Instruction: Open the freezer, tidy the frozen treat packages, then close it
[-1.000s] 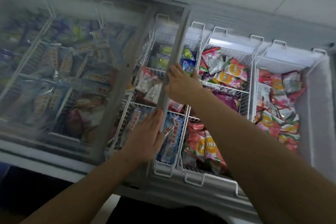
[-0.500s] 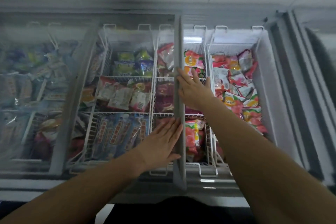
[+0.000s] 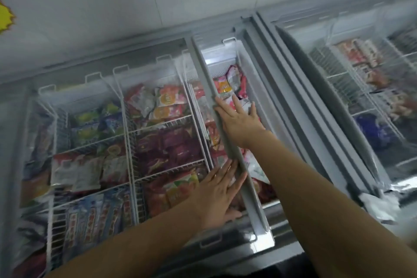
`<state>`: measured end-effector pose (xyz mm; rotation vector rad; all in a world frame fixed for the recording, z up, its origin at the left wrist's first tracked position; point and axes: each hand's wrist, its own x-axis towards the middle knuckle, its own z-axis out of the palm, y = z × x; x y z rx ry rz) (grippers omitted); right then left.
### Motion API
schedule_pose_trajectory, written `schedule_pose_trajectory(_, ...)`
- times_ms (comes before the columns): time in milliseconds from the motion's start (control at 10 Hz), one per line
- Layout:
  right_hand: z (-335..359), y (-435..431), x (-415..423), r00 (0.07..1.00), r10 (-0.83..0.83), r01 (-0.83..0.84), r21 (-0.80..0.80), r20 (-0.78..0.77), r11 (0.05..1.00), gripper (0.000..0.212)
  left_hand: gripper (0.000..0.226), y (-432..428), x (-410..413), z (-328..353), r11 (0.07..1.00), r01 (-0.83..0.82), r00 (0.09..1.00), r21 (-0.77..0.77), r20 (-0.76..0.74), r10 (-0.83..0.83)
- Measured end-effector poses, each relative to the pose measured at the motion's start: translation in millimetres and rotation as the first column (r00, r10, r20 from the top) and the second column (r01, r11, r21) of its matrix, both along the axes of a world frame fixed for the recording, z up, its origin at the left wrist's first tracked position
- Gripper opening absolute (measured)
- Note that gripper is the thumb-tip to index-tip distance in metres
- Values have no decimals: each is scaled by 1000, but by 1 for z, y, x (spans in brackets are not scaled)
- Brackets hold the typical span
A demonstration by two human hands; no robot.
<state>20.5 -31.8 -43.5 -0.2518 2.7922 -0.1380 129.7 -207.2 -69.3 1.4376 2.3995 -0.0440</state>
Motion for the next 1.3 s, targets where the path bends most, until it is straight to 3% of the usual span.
schedule_pose_trajectory(600,-11,208,-3,985,-173,175,120,-20,977,61,86,223,-18,3,999,1,992,40,127,-7)
schedule_pose_trajectory(900,-8,225,-9,993,-113,114,149,-15,982,53,79,236,-24,2,995,-25,986,98,169,8)
schedule_pose_trajectory(1100,-10,192,-7,977,-180,201,204,-118,958,67,64,160,-41,7,954,-202,968,222,193,160)
schedule_pose_trajectory(1200,-8,157,-1,900,-404,425,123,-163,897,69,57,85,-54,19,837,-466,868,287,332,369)
schedule_pose_trajectory(1300,-26,120,41,915,-348,370,80,-202,926,64,42,8,-60,38,551,-790,601,267,512,613)
